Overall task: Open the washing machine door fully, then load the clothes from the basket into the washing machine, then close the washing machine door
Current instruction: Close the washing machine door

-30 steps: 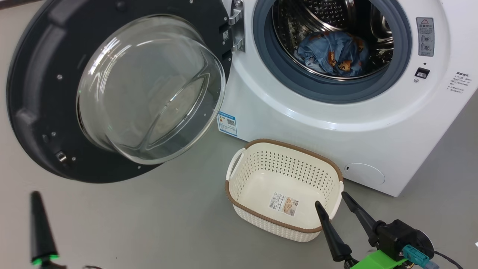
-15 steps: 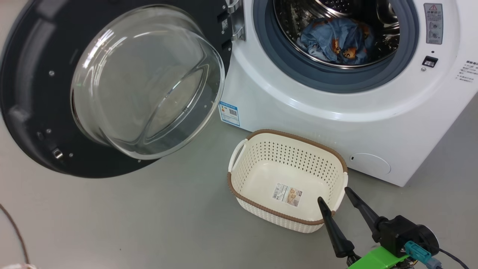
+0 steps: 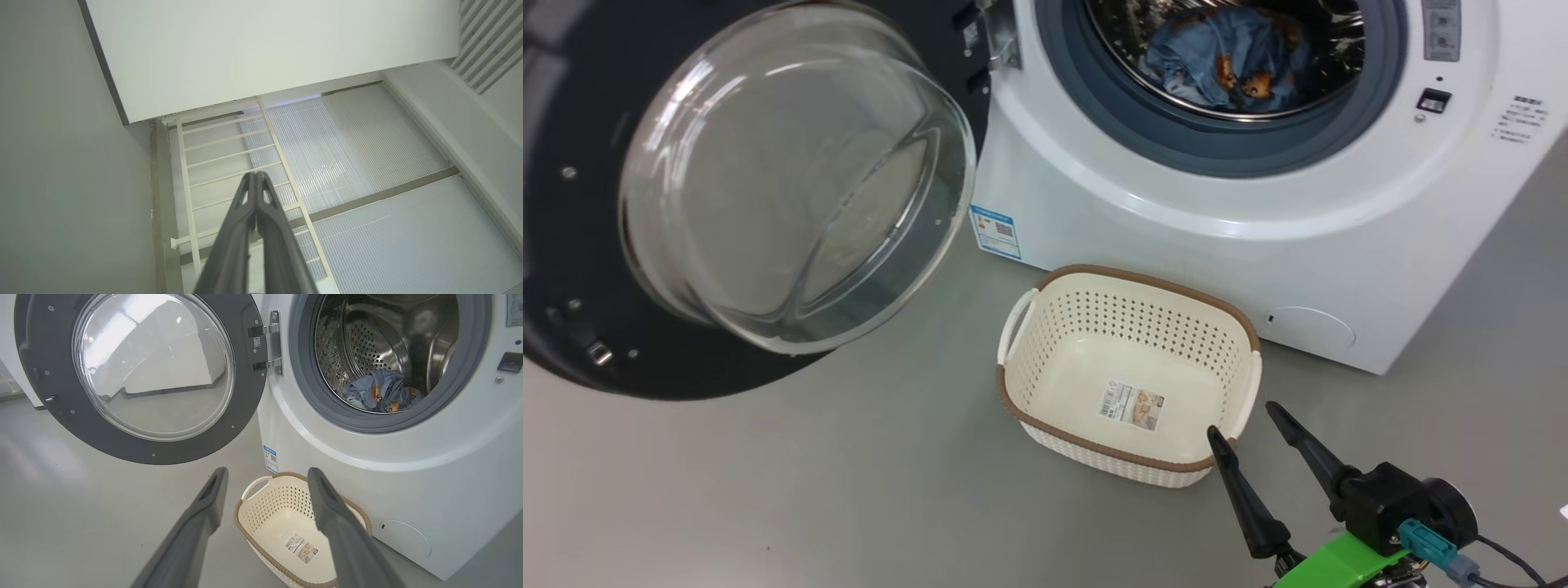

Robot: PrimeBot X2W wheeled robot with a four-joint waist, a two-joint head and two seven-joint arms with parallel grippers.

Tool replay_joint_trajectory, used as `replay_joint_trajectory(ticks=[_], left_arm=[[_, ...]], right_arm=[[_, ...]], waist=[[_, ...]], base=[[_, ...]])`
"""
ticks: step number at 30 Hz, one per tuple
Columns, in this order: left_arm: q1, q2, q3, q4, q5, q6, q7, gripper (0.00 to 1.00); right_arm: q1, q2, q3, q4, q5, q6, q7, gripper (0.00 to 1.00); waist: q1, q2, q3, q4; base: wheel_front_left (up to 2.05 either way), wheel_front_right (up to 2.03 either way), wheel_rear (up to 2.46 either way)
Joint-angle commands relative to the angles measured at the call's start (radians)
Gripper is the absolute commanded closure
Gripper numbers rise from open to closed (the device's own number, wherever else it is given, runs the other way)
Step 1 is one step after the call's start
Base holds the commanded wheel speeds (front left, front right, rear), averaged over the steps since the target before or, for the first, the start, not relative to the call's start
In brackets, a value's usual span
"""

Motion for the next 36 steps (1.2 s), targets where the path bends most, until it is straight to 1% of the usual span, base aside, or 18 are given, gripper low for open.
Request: replay_joint_trajectory(ticks=[1, 5, 9, 18, 26, 36], left_arm=[[-0.039, 0.082, 0.024, 0.002, 0.005, 0.009, 0.013, 1.00], [-0.069, 0.109, 0.020, 0.094, 0.002, 0.030, 0.040, 1.00], [-0.085, 0.128, -0.017, 0.161, 0.023, 0.046, 0.083, 1.00], [-0.114, 0.142, -0.086, 0.240, 0.050, 0.045, 0.192, 1.00], [-0.134, 0.154, -0.117, 0.282, 0.076, 0.037, 0.224, 1.00], [-0.135, 0.151, -0.152, 0.311, 0.097, 0.031, 0.275, 1.00]], right_arm=[[-0.045, -0.004, 0.033, -0.033, -0.007, 0.006, 0.001, 0.00], [-0.060, -0.018, 0.042, -0.041, -0.004, 0.006, 0.008, 0.00], [-0.071, -0.028, 0.050, -0.047, -0.003, 0.006, 0.015, 0.00], [-0.082, -0.043, 0.052, -0.058, -0.004, 0.006, 0.026, 0.00], [-0.084, -0.047, 0.046, -0.065, -0.006, 0.006, 0.033, 0.00], [-0.088, -0.047, 0.042, -0.064, -0.005, 0.006, 0.038, 0.00]], waist=[[0.0000, 0.0000, 0.018, -0.028], [0.0000, 0.0000, 0.039, -0.053], [0.0000, 0.0000, 0.063, -0.073], [0.0000, 0.0000, 0.101, -0.097], [0.0000, 0.0000, 0.116, -0.102], [0.0000, 0.0000, 0.117, -0.096]], base=[[0.00, 0.00, 0.00], [0.00, 0.00, 0.00], [0.00, 0.00, 0.00], [0.00, 0.00, 0.00], [0.00, 0.00, 0.00], [0.00, 0.00, 0.00]])
